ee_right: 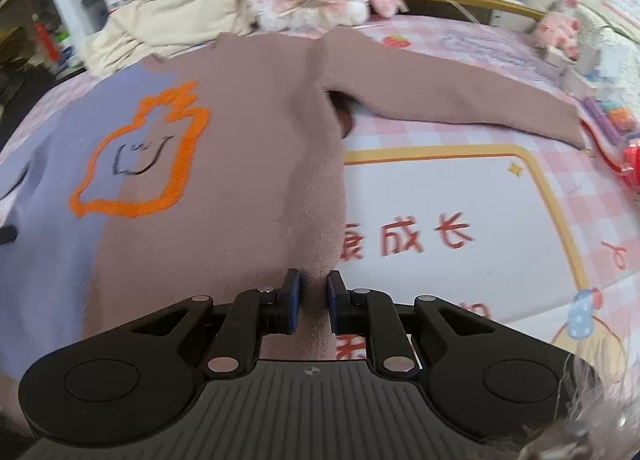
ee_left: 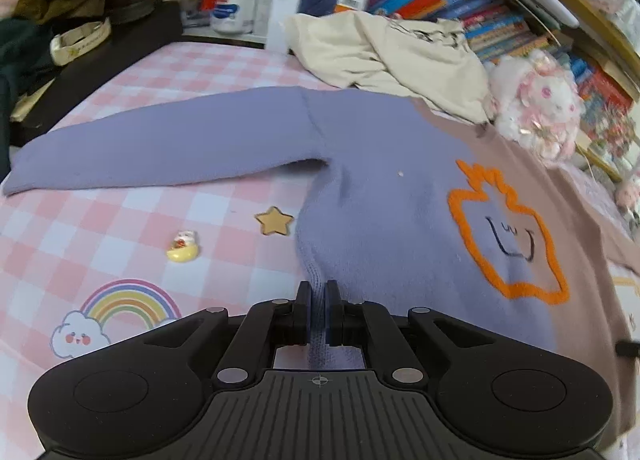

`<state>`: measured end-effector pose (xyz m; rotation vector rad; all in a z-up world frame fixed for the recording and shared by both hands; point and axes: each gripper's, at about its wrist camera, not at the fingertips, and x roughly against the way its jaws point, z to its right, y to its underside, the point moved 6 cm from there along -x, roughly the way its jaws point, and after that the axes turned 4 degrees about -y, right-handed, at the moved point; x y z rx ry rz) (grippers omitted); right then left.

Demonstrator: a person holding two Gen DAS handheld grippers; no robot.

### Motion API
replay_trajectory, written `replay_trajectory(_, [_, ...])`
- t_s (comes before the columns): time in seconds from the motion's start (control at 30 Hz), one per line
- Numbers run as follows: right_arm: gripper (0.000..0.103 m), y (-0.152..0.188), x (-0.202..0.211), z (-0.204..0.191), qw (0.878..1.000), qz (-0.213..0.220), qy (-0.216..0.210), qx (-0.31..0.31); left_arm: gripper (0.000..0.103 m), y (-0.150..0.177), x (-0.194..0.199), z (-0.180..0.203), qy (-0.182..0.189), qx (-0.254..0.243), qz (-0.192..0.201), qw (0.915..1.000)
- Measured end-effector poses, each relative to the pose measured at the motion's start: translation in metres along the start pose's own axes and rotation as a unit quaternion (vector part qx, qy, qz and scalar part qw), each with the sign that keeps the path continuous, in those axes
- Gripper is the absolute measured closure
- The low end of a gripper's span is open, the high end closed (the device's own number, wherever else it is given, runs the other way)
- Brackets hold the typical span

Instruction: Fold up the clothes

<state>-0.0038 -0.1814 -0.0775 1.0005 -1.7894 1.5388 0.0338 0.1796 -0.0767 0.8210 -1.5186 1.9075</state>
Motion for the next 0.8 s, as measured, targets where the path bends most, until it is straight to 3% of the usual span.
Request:
replay_trajectory(0.33, [0.087,0.000,0.000,-0.001,1.000,-0.002,-0.006,0.014,0.097,0.003,0.003,-0.002,-0.009,0.015,0.001,0.9998])
replay_trajectory(0.4, [0.082,-0.001,-0.001,0.000,1.000,-0.005,-0.008,0.018,0.096,0.004,0.006,-0.002,-0.014,0.017,0.005,0.9997])
replay_trajectory(0.5, [0.051,-0.006,0.002,0.000,0.999,0.003,-0.011,0.033,0.092,0.006,0.018,0.006,-0.035,0.007,0.022,0.9991])
replay_trajectory(0.53, [0.044,-0.008,0.005,0.000,0.999,0.010,-0.011,0.037,0.088,0.007,0.022,0.009,-0.043,0.002,0.026,0.9987])
replay_trajectory(0.57, [0.040,-0.011,0.009,0.001,0.999,0.017,-0.010,0.040,0.077,0.007,0.026,0.013,-0.050,0.000,0.029,0.9983])
replay_trajectory(0.63, [0.021,-0.015,0.015,0.001,0.998,0.031,-0.006,0.046,0.052,0.005,0.036,0.024,-0.051,-0.001,0.041,0.9979])
replay_trajectory(0.67, [0.017,-0.017,0.018,0.001,0.998,0.038,-0.005,0.050,0.030,0.004,0.041,0.029,-0.051,-0.001,0.049,0.9975])
replay_trajectory(0.7, [0.015,-0.018,0.021,0.001,0.998,0.044,-0.007,0.054,0.021,0.003,0.046,0.034,-0.055,0.000,0.062,0.9966])
replay_trajectory(0.8, [0.011,-0.020,0.027,0.003,0.996,0.057,-0.012,0.060,0.017,0.002,0.057,0.049,-0.068,0.004,0.088,0.9938])
